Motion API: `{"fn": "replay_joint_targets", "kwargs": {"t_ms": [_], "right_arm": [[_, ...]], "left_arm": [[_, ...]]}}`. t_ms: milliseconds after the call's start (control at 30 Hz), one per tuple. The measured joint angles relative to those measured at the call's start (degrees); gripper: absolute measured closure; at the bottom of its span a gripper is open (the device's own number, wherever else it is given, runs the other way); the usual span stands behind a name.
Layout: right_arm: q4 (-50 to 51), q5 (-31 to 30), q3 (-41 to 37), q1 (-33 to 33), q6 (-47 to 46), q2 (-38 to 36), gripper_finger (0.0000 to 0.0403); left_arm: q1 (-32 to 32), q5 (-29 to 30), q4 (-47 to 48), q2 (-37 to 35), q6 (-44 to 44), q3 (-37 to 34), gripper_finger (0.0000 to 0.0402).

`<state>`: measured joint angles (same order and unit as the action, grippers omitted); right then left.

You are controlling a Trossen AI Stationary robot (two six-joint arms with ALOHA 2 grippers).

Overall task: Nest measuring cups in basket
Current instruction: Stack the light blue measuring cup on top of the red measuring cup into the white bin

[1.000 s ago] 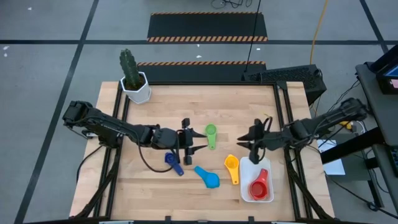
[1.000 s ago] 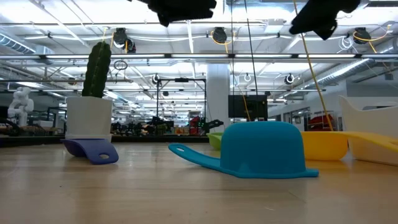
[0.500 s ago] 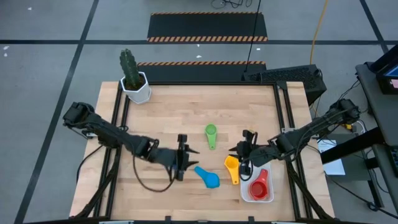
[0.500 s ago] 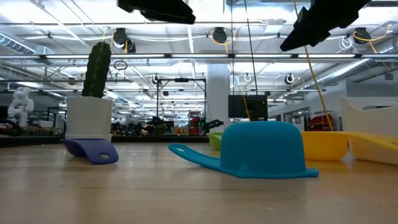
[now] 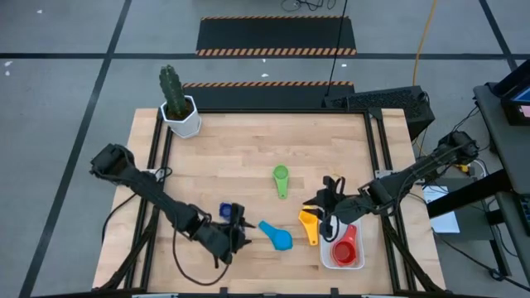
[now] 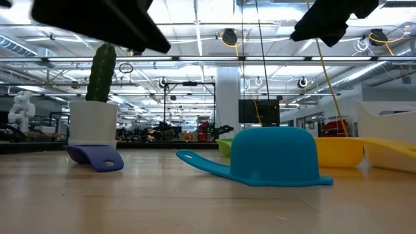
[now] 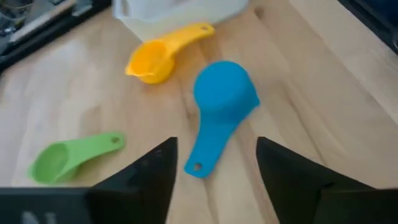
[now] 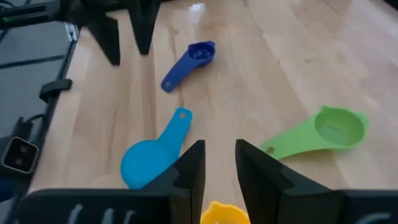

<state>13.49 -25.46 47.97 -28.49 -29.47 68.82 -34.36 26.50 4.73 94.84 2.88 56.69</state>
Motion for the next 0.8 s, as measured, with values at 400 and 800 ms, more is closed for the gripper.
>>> {"fn": "replay_joint_targets", "kwargs": {"t_ms": [400, 800], "right_arm": [[-16.35, -3.04, -0.02, -3.12, -2.55, 8.1, 0.0321], [-19.06, -6.27, -0.02, -3.84, -5.64, 11.08, 0.0321]], "left_arm": [[0.61, 2.18, 0.38, 7.52, 11.49, 1.25, 0.0155], [5.45, 2.21, 5.96, 10.85, 34.04, 3.91, 0.0205]]}}
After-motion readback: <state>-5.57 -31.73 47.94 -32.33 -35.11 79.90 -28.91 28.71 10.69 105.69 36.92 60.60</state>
